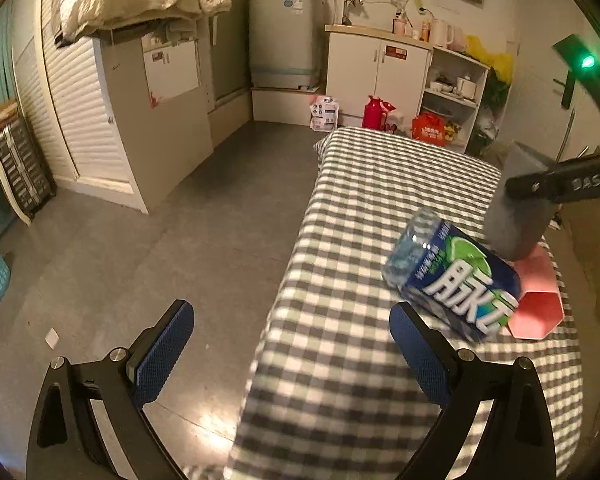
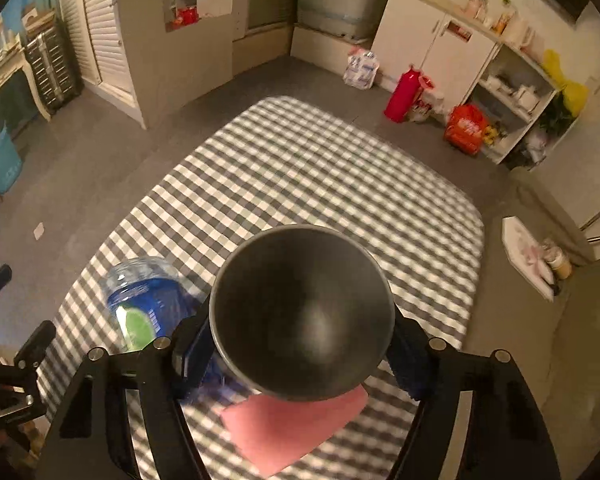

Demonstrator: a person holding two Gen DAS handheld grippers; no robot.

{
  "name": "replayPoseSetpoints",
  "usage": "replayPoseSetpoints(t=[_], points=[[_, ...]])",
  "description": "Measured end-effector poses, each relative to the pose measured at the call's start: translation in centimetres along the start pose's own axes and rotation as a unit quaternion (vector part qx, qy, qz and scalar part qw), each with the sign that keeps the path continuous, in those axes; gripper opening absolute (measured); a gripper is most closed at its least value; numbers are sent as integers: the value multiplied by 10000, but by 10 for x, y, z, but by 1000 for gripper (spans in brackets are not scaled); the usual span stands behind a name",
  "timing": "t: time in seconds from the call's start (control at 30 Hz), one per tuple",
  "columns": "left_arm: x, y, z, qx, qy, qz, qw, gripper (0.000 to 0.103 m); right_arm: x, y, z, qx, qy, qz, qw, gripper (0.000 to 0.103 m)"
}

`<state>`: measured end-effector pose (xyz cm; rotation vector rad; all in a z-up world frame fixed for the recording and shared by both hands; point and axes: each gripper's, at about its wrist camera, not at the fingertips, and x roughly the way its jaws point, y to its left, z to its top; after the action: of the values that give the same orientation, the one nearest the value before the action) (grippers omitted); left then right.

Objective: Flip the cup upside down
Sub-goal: 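Lift the grey cup with the right gripper and rotate it upright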

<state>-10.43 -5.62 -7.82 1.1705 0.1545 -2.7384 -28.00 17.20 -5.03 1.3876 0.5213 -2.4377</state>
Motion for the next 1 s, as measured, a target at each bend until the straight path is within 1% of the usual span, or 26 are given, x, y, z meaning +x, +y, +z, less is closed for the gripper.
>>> replayPoseSetpoints(t=[0.13, 0.23, 0.3, 0.37, 0.43, 0.53, 0.6, 0.67, 0.73, 0.77, 0.8, 0.87, 1.0], points=[[-17, 5, -4, -60, -58, -94, 9999, 101, -44, 7, -7, 65, -295, -35, 9995, 74], [-32, 9, -8, -55, -177, -152, 9997, 101, -85, 19, -19, 85, -465, 115, 9988, 74], [-38, 12, -9, -64, -201, -166, 9996, 101, -104, 35, -32, 9, -485, 94, 9988, 74], [-41, 14, -9, -66, -207, -182, 9996, 101, -125, 48, -51, -31, -437, 174, 9989, 74], [-45, 16, -9, -80, -225, -157, 9996, 101, -139, 64, -79, 28, -190, 271, 9994, 74], [-52, 21, -8, -130, -274, -196, 9993, 101, -135, 88, -119, 24, 322, 477, 9983, 74], [-54, 23, -9, -119, -284, -160, 9994, 101, -120, 103, -142, 142, 701, 784, 9944, 74], [-57, 27, -9, -122, -305, -126, 9994, 101, -102, 113, -155, 268, 955, 960, 9904, 73], [-59, 29, -11, -143, -299, -114, 9994, 101, -81, 120, -164, 461, 1119, 984, 9878, 74], [-60, 31, -11, -147, -298, -135, 9994, 101, -71, 121, -164, 581, 1158, 1018, 9863, 73], [-60, 32, -11, -142, -291, -140, 9994, 101, -70, 121, -162, 718, 1013, 1085, 9863, 72], [-60, 33, -12, -127, -284, -125, 9994, 101, -61, 117, -154, 1001, 883, 1075, 9852, 72], [-60, 37, -11, -102, -281, -92, 9995, 101, -39, 113, -147, 1457, 728, 956, 9820, 72]])
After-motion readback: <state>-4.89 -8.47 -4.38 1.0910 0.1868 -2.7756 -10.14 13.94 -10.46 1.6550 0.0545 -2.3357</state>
